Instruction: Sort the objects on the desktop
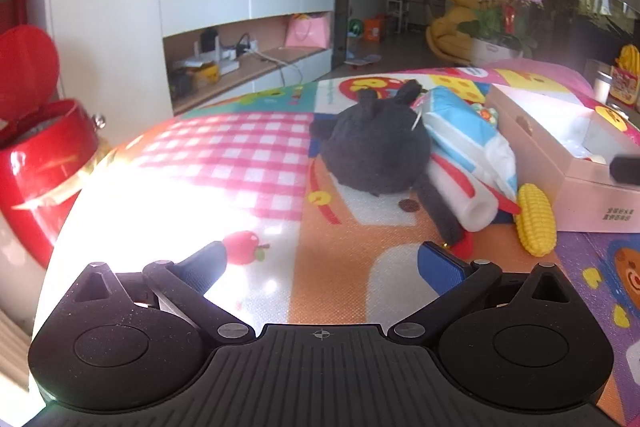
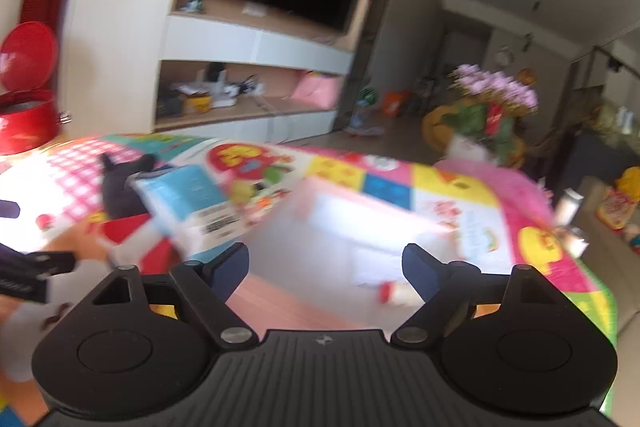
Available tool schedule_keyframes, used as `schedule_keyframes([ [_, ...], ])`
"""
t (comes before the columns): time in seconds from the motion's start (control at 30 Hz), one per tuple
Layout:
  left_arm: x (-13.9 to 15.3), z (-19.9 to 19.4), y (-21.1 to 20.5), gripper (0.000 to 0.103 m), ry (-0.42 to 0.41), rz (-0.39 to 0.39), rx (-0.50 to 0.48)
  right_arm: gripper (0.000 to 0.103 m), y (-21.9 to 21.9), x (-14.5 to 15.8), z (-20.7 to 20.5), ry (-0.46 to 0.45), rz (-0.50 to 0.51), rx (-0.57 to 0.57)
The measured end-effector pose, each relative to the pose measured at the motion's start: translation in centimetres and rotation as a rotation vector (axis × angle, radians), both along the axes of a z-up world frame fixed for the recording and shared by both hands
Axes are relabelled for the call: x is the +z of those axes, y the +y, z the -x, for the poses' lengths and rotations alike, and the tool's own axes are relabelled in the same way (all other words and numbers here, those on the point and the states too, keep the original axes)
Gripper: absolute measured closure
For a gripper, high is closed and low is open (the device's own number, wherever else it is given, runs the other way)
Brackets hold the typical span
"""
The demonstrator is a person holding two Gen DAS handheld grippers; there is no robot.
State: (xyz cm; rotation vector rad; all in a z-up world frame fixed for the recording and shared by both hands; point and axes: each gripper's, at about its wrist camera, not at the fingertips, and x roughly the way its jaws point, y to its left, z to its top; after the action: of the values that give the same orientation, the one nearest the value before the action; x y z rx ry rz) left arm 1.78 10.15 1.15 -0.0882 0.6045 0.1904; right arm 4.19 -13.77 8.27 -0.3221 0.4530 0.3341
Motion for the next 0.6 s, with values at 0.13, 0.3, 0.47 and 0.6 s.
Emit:
schedule_keyframes([
  [0.13, 0.0, 0.7, 0.7, 0.000, -0.015, 0.031, 0.022, 0.048, 3.6, -2.5, -0.5, 0.166, -0.006, 0.062],
  [0.3, -0.2, 0.6, 0.3, 0.000, -0.008, 0.029, 0.013, 0.048, 5.8, -4.5, -1.6, 0.250, -0.061, 0.044],
  [0.47, -0.2, 0.4, 0.5, 0.000, 0.004, 0.048, 0.019, 0.069, 6.5, -5.4, -1.5, 0.312, -0.068, 0.042],
  [0.6, -0.3, 0.3, 0.3, 0.000, 0.010, 0.039, 0.018, 0.078, 5.6, -5.1, -0.1, 0.300, -0.052, 0.070],
])
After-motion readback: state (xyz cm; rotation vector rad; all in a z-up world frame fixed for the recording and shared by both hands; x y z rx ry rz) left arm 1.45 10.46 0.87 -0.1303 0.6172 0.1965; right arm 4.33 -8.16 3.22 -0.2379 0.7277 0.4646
